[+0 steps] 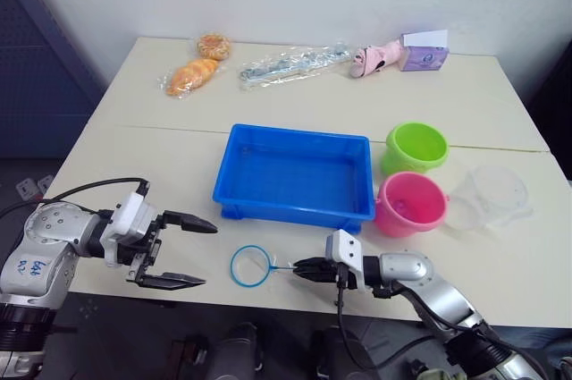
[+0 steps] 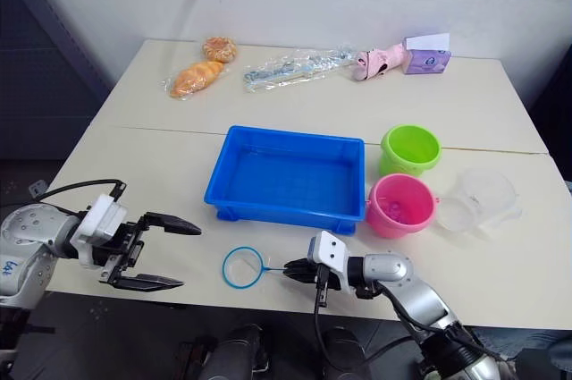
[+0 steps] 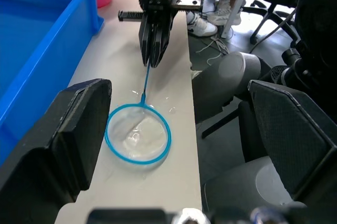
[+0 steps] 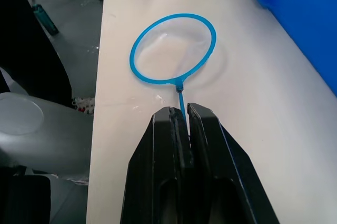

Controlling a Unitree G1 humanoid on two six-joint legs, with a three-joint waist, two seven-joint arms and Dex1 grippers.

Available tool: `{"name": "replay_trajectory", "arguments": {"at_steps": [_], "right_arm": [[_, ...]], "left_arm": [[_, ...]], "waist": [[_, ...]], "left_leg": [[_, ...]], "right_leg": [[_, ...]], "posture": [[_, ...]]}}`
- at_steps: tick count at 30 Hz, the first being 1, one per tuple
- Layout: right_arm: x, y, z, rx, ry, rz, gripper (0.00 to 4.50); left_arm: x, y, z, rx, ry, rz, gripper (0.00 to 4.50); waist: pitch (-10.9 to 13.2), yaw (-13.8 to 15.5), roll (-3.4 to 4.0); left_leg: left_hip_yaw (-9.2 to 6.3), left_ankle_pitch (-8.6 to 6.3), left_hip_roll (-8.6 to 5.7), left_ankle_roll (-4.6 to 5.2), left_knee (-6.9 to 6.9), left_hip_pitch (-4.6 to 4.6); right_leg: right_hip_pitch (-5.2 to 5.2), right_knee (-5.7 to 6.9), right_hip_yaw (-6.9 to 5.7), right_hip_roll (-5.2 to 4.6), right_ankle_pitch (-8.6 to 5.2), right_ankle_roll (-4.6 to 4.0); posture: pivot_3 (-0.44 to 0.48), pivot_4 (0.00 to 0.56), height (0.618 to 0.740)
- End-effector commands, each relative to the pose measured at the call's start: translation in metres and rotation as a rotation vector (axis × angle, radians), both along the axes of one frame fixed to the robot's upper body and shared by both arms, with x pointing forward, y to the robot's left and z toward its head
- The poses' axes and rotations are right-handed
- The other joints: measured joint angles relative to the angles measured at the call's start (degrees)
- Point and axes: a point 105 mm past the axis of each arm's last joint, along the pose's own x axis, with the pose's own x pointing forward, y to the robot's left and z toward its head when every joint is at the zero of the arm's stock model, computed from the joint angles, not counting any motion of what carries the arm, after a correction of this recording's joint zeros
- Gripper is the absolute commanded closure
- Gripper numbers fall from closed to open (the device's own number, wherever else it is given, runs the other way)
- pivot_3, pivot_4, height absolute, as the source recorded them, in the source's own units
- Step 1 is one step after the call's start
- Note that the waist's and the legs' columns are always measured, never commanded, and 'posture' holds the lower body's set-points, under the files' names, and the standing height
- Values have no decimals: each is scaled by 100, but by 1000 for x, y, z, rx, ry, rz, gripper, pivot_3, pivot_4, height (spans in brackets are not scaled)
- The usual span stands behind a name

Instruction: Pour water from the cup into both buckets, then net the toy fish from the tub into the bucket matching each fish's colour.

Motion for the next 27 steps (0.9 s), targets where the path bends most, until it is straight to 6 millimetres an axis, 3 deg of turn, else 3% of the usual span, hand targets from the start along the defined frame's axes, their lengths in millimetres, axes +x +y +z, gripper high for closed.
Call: {"name": "replay_trajectory", "arguments": {"at_steps": [1, 7, 10, 16, 19, 22, 27], "right_arm": [[1, -1, 15, 56, -58, 7, 2909], [0, -10, 43, 99, -154, -28, 72], [-20, -23, 59, 95, -170, -20, 22], [-67, -67, 95, 125, -243, -75, 22], [-73, -98, 101, 48, -290, -185, 22], [-85, -137, 103, -13, -339, -301, 22], [-95, -189, 100, -127, -376, -436, 22]], "left_arm": [[1, 5, 2, 20, -12, -7, 0], [8, 22, -2, 49, -52, 87, 0], [18, 36, -9, 95, -67, 198, 0], [20, 80, -34, 225, -105, 372, 0], [24, 98, -39, 237, -122, 451, 0], [26, 115, -44, 267, -163, 520, 0], [30, 128, -50, 277, -193, 579, 0]], "waist": [[0, -22, 0], [0, -69, 0], [1, -59, 1], [-1, -9, -2], [-3, 14, -7], [-4, 48, -9], [-12, 71, -22]], "left_leg": [[0, 0, 0, -1, 0, 1], [0, 0, 0, -1, -2, 1], [-1, 0, 0, -1, -4, 1], [-1, -6, 0, 5, -11, 2], [0, -18, 0, 25, -13, 16], [3, -39, 2, 25, -33, 87], [12, -50, 4, 20, -56, 93]], "right_leg": [[0, 0, 0, 0, 0, 0], [-1, 0, 0, 0, 0, 0], [-3, 0, 1, 0, 0, 0], [7, -18, -4, -3, 0, 0], [17, -19, -1, -3, 0, 1], [87, -42, 1, -3, -1, 2], [92, -71, 4, -2, -1, 3]], "posture": [[0, 150, 740], [0, 150, 740], [0, 150, 740], [0, 150, 740], [0, 150, 740], [0, 150, 740], [0, 150, 740]]}}
